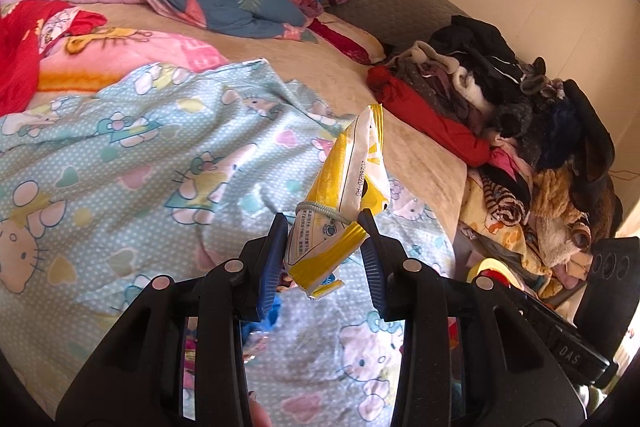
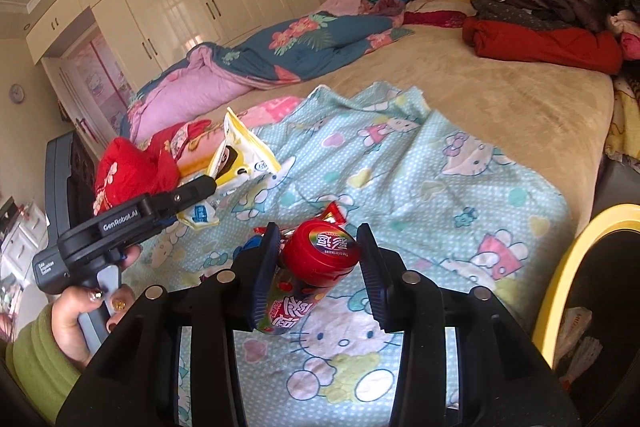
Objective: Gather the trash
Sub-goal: 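Close the left tool on the yellow-white wrapper while the right tool grips the red candy tube, then carry the yellow-white wrapper and red candy tube over the bin with both tools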
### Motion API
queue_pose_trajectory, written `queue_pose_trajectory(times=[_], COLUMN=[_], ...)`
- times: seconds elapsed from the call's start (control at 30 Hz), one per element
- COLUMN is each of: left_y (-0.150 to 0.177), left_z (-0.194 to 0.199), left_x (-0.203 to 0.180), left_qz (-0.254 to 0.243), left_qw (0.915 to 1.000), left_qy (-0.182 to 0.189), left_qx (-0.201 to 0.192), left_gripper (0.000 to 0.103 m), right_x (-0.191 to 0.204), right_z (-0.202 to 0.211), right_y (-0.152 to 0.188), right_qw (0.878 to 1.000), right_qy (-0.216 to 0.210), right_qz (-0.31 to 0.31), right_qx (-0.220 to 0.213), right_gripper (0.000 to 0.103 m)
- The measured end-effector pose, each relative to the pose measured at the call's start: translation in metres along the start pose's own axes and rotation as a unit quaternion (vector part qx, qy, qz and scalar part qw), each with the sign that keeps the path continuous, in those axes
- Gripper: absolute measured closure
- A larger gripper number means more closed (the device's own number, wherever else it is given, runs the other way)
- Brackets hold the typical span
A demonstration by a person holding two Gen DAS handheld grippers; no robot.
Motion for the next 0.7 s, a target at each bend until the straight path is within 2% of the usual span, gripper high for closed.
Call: queue_pose_trajectory(times=[0.7], left_y=[0.02], left_z=[-0.001], left_x=[-0.078], left_qz=[-0.063], left_qw=[0.9975], left_qy=[0.028], left_qx=[0.013], left_gripper=[0.074], right_x=[-0.05], right_z=[0.063], right_y=[-0.012], right_qw=[0.997], right_qy=[0.03], right_qz=[-0.034], right_qx=[-0.055], right_gripper=[0.066])
Point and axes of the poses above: each gripper's, at about its wrist camera, not at the fingertips, and z roughly against the way its jaws point, x to its left, y to its underside, the point moved 9 cm from there along -z, roughly the way its jaws point, and after that the axes turned 11 degrees about -y, right-handed, at the moved point
